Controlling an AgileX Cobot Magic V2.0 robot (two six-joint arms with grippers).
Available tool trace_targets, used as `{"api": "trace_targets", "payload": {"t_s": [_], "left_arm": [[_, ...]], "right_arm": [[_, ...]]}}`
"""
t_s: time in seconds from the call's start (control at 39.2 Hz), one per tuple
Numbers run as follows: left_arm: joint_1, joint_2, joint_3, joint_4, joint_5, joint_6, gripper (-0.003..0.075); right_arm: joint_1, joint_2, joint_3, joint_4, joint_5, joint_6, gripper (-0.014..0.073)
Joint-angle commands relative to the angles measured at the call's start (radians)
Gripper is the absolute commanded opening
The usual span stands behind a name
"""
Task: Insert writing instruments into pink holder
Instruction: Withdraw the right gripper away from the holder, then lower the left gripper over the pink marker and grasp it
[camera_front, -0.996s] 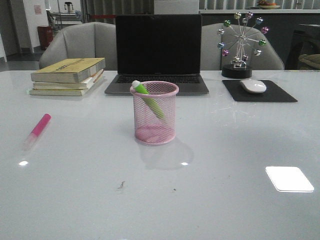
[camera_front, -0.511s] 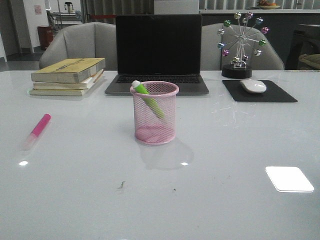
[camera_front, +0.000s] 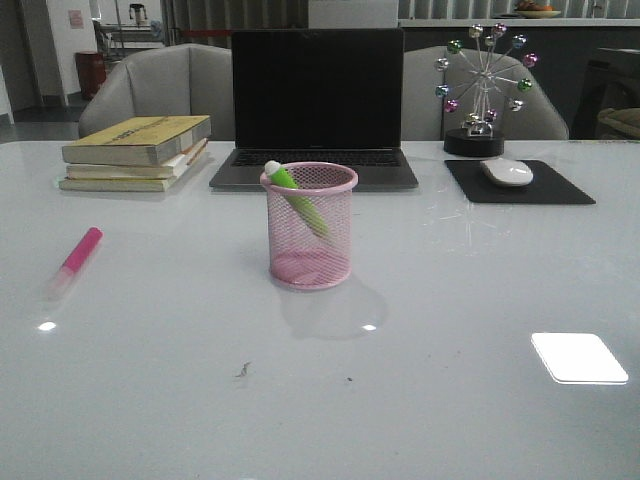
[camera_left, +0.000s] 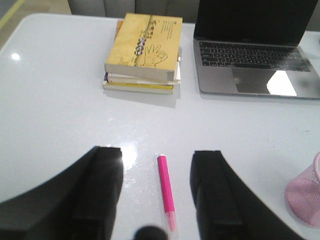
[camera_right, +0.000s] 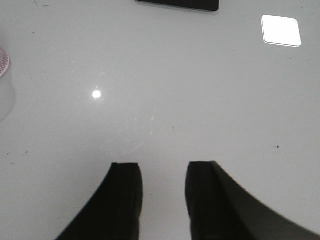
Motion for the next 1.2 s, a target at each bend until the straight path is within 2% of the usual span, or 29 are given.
{"api": "trace_targets", "payload": {"t_s": [0.0,0.2,0.49,0.87,1.17], "left_arm": [[-0.004,0.102,-0.156,-0.015,0.042,0.007,0.0386],[-0.004,0.346,-0.387,-0.015,0.216,0.007,0.0386],[-0.004,0.591,-0.590,-0.015,0.317,0.007,0.0386],[-0.009,0.759,-0.623,-0.035,0.356,0.007,0.0386],[-0.074,0.842,-0.623,-0.033,0.358,0.007,0.0386]], "right_arm": [[0.000,-0.009,-0.027,0.000,-0.074,-0.010,0.0351],[0.000,-0.009,-0.027,0.002,-0.073,-0.010,0.0351],[0.000,-0.009,-0.027,0.002,-0.073,-0.010,0.0351],[0.000,-0.009,-0.027,0.002,-0.069,-0.010,0.0351],[0.000,-0.009,-0.027,0.002,-0.069,-0.010,0.0351]]}}
